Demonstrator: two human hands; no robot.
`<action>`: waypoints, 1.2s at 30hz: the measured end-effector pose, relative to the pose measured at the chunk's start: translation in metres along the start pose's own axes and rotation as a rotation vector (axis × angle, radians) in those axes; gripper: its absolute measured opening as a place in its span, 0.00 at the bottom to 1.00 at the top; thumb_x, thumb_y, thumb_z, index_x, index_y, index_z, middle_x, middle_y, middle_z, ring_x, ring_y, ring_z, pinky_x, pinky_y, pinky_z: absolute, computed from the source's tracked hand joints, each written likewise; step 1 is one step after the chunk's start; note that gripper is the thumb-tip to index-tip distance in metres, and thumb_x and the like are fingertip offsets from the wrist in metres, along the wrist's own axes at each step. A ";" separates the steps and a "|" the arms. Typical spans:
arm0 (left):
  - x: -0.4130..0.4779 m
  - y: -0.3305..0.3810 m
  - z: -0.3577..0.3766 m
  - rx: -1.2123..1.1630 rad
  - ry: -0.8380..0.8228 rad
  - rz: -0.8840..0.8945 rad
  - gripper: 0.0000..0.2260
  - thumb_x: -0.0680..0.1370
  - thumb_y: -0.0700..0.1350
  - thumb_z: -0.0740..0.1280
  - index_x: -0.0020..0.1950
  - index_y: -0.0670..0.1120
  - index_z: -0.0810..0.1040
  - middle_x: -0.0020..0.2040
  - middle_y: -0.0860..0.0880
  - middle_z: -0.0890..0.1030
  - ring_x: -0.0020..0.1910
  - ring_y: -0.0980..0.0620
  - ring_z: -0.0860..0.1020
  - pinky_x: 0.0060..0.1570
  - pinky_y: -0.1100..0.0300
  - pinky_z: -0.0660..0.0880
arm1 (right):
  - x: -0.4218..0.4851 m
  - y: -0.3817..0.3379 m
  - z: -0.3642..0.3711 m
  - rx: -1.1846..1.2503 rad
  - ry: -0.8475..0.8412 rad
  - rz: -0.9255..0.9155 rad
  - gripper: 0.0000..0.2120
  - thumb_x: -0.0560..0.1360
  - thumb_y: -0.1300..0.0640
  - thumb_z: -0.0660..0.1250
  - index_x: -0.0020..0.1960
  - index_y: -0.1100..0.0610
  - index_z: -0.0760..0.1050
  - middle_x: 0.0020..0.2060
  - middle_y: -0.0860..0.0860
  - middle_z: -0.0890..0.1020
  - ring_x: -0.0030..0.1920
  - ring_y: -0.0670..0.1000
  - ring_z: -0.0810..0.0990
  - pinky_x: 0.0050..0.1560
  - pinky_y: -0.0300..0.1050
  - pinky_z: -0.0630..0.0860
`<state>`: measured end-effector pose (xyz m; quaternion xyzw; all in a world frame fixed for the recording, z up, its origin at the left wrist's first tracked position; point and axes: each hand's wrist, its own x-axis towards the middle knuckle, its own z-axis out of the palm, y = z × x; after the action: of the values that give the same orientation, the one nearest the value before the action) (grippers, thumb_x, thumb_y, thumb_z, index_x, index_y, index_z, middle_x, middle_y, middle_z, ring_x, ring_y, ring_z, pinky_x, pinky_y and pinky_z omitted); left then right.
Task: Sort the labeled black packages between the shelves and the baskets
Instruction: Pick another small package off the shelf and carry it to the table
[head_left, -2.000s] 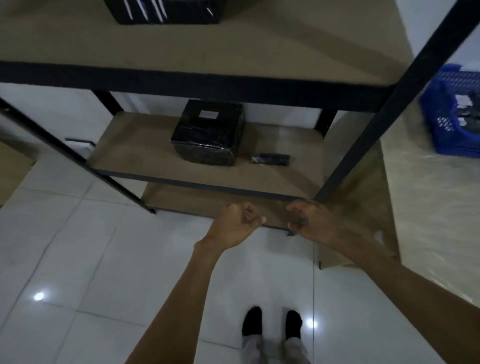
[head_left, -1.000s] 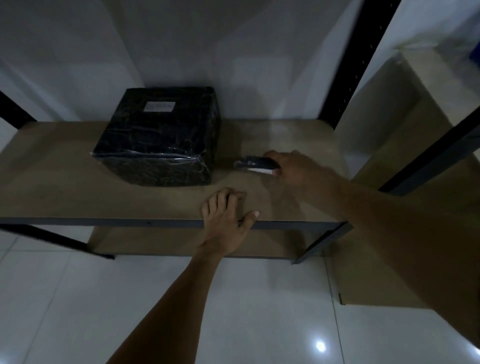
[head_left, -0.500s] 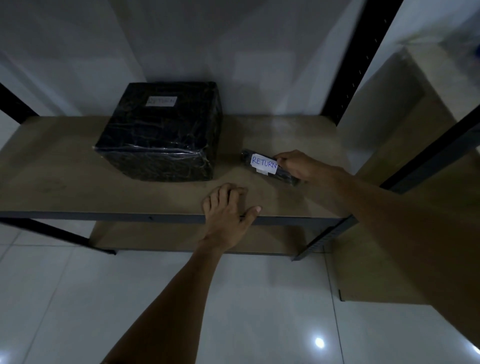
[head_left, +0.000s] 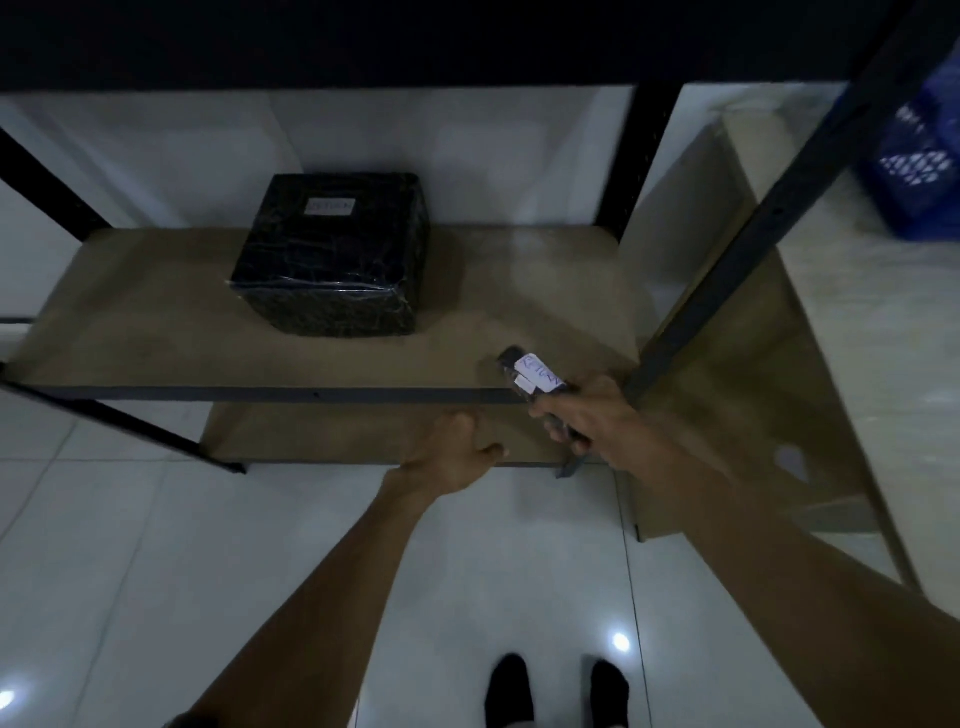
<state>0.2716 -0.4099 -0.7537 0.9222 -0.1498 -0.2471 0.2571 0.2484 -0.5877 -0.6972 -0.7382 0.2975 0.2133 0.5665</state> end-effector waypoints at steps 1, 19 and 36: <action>-0.019 0.011 -0.003 -0.066 -0.026 -0.002 0.17 0.76 0.51 0.68 0.60 0.42 0.77 0.56 0.47 0.80 0.54 0.50 0.77 0.45 0.64 0.69 | -0.017 0.005 -0.005 0.009 0.009 -0.014 0.08 0.68 0.60 0.73 0.45 0.59 0.78 0.29 0.56 0.78 0.28 0.51 0.72 0.23 0.37 0.62; -0.354 0.243 0.026 -0.250 0.182 -0.016 0.16 0.76 0.55 0.69 0.61 0.52 0.76 0.56 0.55 0.78 0.52 0.57 0.77 0.46 0.64 0.73 | -0.378 0.132 -0.164 -0.172 0.137 -0.510 0.16 0.61 0.59 0.75 0.47 0.52 0.76 0.40 0.48 0.83 0.36 0.50 0.81 0.39 0.49 0.79; -0.502 0.356 0.097 -0.135 0.161 0.260 0.18 0.75 0.58 0.68 0.62 0.53 0.75 0.56 0.58 0.78 0.52 0.61 0.76 0.49 0.63 0.74 | -0.569 0.259 -0.274 -0.295 0.296 -0.556 0.21 0.64 0.59 0.78 0.54 0.49 0.77 0.46 0.43 0.82 0.44 0.42 0.81 0.40 0.25 0.73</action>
<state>-0.2513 -0.5387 -0.4406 0.8924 -0.2301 -0.1466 0.3594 -0.3506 -0.7858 -0.4363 -0.8879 0.1299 -0.0179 0.4410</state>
